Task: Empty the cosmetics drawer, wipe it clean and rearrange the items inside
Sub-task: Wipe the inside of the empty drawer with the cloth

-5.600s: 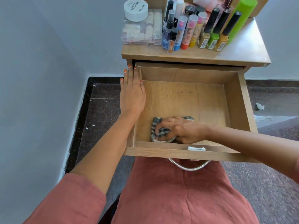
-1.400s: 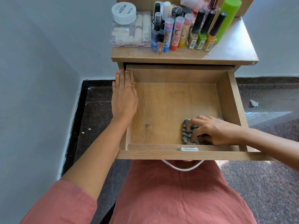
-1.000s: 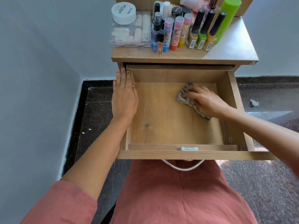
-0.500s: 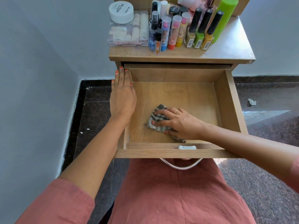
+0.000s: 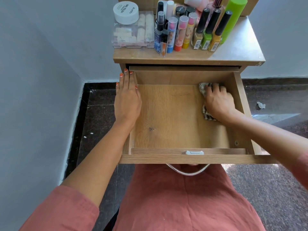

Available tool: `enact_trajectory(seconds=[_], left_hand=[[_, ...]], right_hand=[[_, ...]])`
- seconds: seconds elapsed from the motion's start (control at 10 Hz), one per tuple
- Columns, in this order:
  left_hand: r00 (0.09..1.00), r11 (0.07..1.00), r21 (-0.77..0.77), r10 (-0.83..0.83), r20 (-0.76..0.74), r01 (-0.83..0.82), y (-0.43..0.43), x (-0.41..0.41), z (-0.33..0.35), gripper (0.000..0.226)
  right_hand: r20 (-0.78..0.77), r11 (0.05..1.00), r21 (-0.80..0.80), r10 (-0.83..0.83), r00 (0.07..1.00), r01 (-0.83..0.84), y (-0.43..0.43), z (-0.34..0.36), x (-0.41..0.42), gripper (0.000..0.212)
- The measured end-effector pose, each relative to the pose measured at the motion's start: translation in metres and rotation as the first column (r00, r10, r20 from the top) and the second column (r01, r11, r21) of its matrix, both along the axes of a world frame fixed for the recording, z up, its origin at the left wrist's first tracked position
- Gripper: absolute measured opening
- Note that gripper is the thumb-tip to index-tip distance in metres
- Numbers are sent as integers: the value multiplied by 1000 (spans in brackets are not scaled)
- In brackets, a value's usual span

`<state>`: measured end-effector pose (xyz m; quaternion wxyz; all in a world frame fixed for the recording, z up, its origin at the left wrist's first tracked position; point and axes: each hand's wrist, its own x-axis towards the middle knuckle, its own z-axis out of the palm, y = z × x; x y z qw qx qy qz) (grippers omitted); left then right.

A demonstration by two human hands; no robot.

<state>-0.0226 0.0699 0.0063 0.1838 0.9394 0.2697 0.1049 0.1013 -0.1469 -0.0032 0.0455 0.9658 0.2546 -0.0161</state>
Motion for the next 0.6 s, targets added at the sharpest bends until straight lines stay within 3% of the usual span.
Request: enact_trajectory(seconds=[0.5, 0.6], left_hand=[[1000, 1000, -9, 4, 0, -4, 0, -1, 0, 47], [1000, 1000, -19, 5, 0, -5, -1, -1, 1, 48]], right_hand=[[-141, 969, -149, -219, 965, 198, 18, 3, -4, 32], [-118, 977, -81, -207, 971, 198, 19, 0, -3, 35]])
